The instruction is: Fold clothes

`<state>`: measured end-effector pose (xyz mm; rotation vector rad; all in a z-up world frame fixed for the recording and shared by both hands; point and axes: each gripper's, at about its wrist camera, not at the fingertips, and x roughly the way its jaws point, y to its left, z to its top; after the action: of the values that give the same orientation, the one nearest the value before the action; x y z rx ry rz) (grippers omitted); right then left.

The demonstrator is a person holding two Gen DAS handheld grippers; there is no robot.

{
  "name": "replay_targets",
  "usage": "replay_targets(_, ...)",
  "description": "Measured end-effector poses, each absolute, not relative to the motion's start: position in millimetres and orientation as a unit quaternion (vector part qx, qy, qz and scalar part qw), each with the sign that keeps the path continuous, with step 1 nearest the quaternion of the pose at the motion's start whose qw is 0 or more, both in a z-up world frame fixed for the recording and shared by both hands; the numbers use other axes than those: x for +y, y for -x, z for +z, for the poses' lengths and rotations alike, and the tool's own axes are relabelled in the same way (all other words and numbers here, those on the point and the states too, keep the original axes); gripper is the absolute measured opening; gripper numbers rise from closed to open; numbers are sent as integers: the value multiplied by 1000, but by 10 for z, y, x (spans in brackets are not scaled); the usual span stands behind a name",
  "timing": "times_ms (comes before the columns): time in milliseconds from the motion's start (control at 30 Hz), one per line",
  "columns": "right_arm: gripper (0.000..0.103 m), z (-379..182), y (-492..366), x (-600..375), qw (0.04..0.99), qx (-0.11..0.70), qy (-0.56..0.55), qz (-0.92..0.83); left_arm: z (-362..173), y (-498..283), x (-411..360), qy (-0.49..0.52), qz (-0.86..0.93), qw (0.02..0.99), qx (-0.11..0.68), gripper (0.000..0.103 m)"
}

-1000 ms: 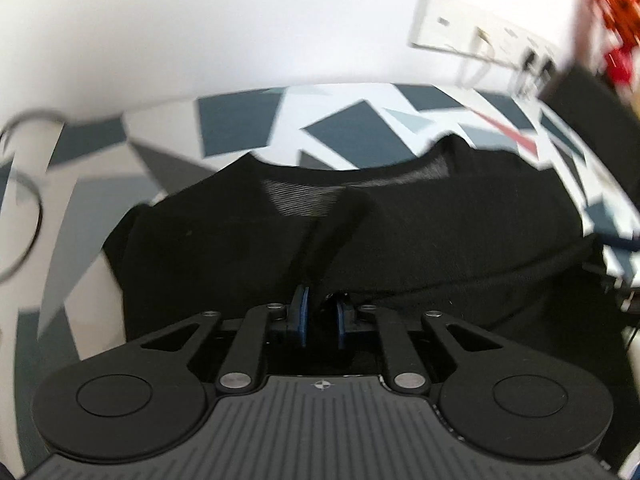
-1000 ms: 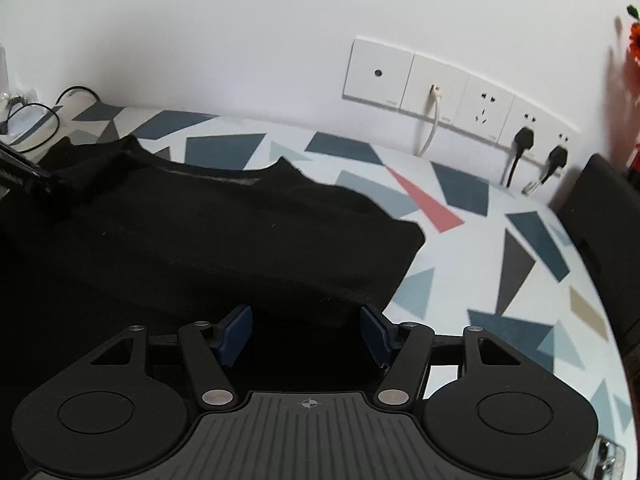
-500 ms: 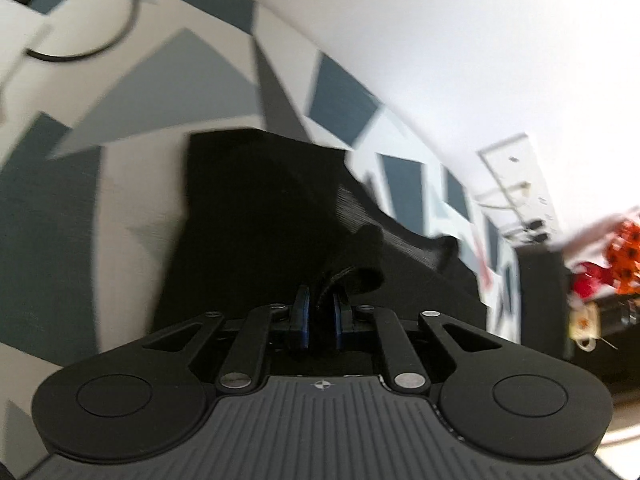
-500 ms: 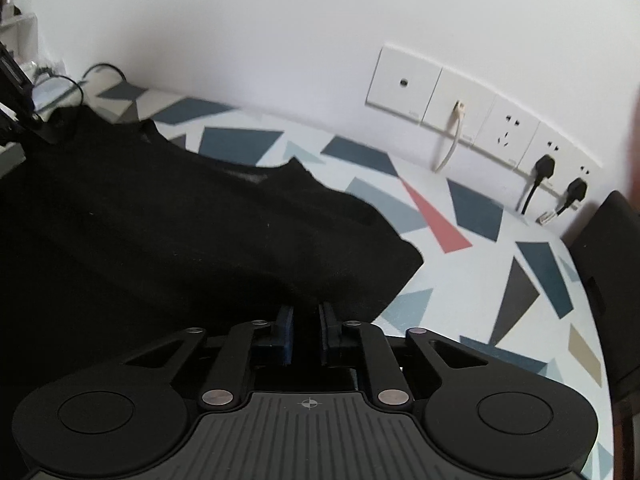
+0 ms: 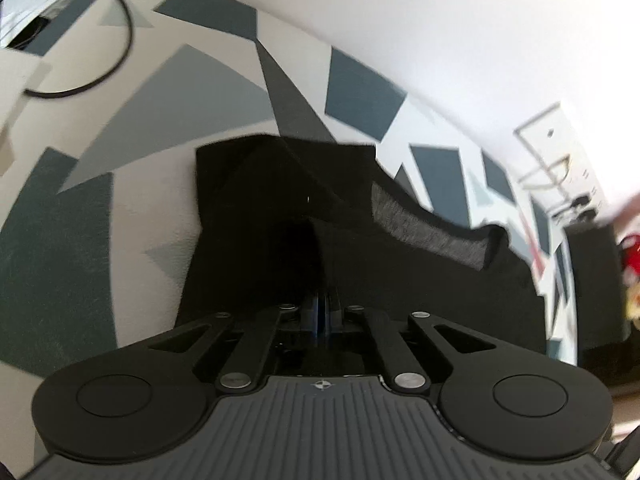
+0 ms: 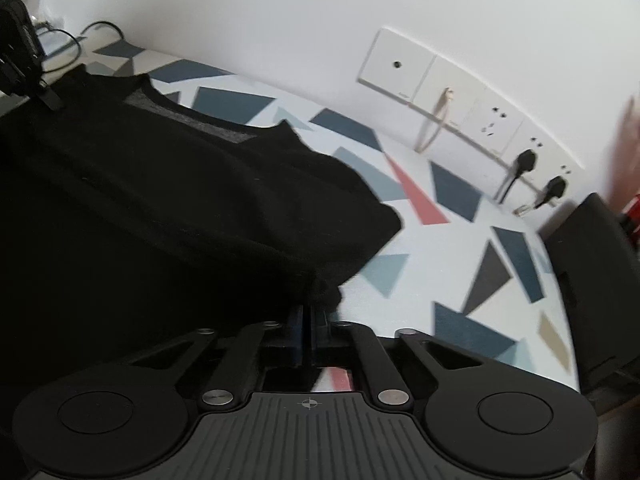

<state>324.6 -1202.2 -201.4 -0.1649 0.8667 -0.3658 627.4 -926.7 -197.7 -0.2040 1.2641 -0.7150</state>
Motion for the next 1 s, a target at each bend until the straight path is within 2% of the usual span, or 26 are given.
replay_targets(133,3,-1988,-3141,-12071,882,440,61,-155,-1963,-6257,-9113,80,-307,755,574,3)
replay_targets(200,6,-2000,-3096,-12094,879,444,57,-162,-2033,-6253,-9055,78,-295,755,580,3)
replay_targets(233,10,-1994,-3088,-12116,881,438,52,-172,-2057,-6244,-9045,81,-292,754,582,3)
replay_targets(300,34,-1978,-3093,-12148,885,424,46,-188,-2082,-6221,-9052,85,-291,754,583,3)
replay_targets(333,35,-1970,-3118,-12141,888,417,49,-188,-2080,-6205,-9068,83,-292,756,581,3)
replay_targets(433,32,-1999,-3262,-12096,892,413,73,-168,-2069,-6180,-9119,78,-293,760,575,3)
replay_targets(467,22,-2025,-3310,-12084,891,416,85,-163,-2061,-6180,-9127,75,-290,763,573,3)
replay_targets(500,3,-2029,-3314,-12096,891,413,91,-165,-2059,-6190,-9121,75,-287,765,571,3)
replay_targets(600,2,-2023,-3251,-12158,893,403,98,-175,-2075,-6225,-9089,79,-278,769,570,3)
replay_targets(767,4,-2133,-3069,-12156,880,434,112,-157,-2123,-6232,-9102,84,-285,762,576,3)
replay_targets(833,20,-2107,-3064,-12154,877,442,111,-153,-2112,-6241,-9114,79,-287,759,579,7)
replay_targets(867,32,-2064,-3061,-12177,878,442,105,-150,-2100,-6250,-9107,79,-289,759,579,9)
replay_targets(1000,44,-1835,-3032,-12359,896,414,60,-145,-1997,-6291,-9042,79,-290,768,566,24)
